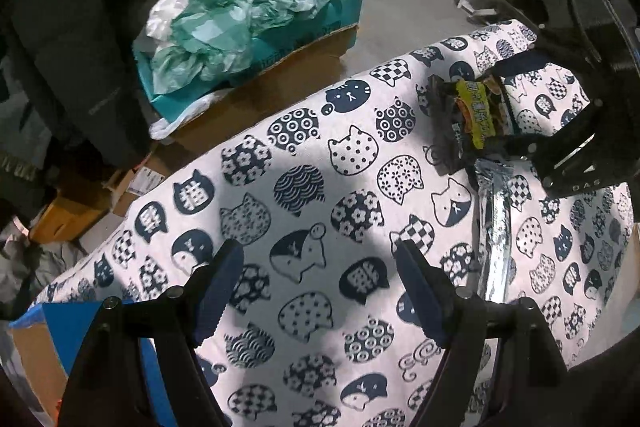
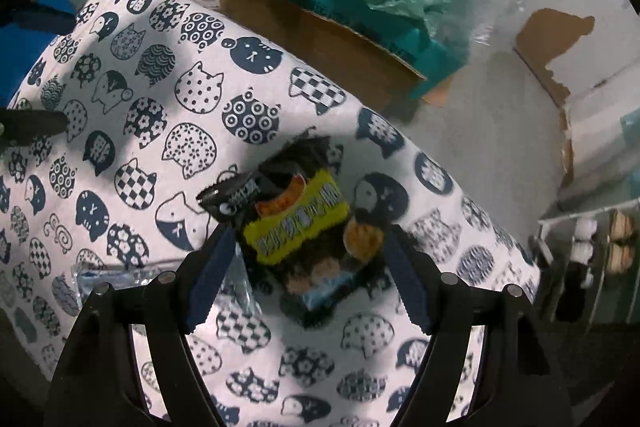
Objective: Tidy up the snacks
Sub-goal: 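Grasp the silver-wrapped bar with left tool while right tool grasps black snack bag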
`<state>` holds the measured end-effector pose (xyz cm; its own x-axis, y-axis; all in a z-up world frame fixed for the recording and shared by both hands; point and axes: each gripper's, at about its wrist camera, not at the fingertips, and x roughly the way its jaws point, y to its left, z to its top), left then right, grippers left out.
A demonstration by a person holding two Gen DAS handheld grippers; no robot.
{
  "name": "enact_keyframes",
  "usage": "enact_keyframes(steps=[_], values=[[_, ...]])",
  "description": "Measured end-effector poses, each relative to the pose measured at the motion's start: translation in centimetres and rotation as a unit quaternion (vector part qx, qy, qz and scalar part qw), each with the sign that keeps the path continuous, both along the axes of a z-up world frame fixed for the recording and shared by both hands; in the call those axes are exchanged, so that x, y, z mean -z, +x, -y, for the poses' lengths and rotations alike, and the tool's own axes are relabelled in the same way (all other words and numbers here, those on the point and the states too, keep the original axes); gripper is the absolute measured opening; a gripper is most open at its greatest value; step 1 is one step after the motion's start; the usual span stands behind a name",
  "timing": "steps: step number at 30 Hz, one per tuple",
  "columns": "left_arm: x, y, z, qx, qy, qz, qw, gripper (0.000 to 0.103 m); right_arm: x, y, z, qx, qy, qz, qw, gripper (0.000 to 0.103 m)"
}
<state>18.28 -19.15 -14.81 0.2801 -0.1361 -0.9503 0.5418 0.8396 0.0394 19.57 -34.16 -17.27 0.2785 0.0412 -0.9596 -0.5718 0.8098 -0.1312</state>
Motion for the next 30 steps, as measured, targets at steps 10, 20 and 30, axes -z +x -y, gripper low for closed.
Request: enact_keyframes(steps=[10, 20, 30], values=[[1.5, -0.3, 1.7, 0.007, 0.007, -0.018, 0.9998, 0.080, 2.8, 0.9, 0.2, 0.022, -0.014, -0.026, 0.999, 0.075], [1.1, -2.3, 4.2, 0.023, -0.018, -0.037, 0.9989, 0.080, 3.7, -1.5, 6.5, 0.123, 0.018, -0.092, 0.988, 0.075], [2.0, -6.1, 11.8, 0.125, -0.022, -0.037, 0.9913, 0.080, 4.3, -5.7, 14.1, 0.218, 0.033, -0.096, 0.971, 0.075]])
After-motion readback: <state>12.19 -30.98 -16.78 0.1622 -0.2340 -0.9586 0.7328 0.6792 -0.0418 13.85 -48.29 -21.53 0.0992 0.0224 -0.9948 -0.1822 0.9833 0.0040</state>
